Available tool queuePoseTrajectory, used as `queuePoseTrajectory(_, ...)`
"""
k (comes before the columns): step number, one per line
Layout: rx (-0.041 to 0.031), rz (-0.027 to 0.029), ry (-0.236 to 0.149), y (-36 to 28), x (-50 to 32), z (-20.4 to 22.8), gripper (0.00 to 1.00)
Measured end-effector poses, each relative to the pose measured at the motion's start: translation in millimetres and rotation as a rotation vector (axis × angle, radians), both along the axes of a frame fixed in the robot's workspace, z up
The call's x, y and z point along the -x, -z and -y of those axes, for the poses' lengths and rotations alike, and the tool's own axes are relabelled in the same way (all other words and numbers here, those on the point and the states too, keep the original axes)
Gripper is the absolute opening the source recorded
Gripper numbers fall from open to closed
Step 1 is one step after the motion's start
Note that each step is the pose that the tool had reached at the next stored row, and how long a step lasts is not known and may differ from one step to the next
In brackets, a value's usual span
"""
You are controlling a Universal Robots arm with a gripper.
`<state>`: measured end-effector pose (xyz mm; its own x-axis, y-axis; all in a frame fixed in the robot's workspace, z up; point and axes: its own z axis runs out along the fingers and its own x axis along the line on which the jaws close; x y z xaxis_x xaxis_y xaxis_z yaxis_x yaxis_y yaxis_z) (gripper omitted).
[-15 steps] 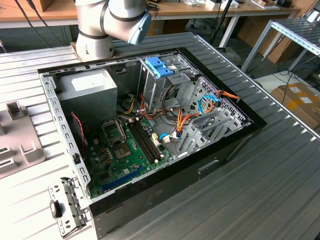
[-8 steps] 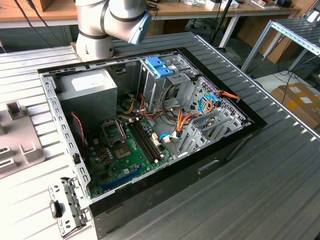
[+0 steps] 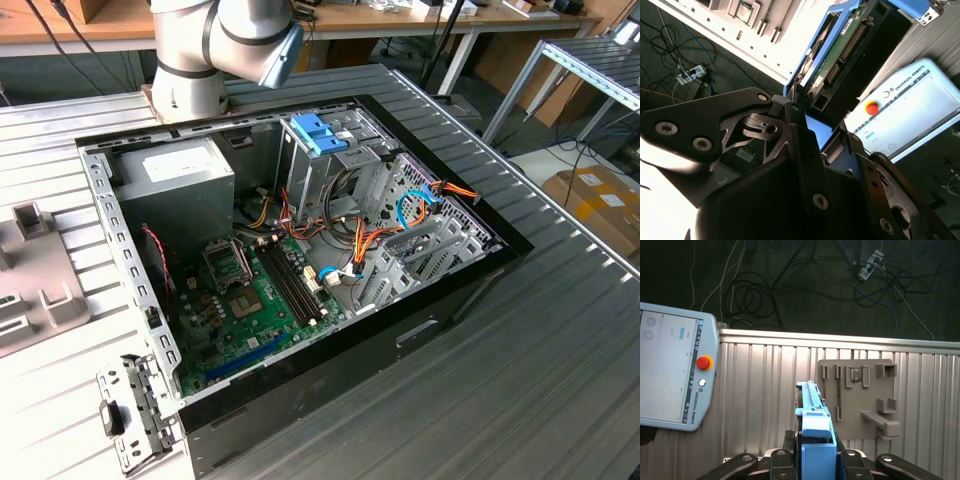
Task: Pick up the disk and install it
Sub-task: 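Pick up the disk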
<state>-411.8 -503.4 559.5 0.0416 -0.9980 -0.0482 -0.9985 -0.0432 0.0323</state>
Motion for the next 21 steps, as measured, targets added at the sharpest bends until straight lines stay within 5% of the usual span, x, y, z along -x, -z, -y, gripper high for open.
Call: queuePoseTrajectory(21,0.0000,0.0000,0.000,0.3,-1.1,15.3,0.37)
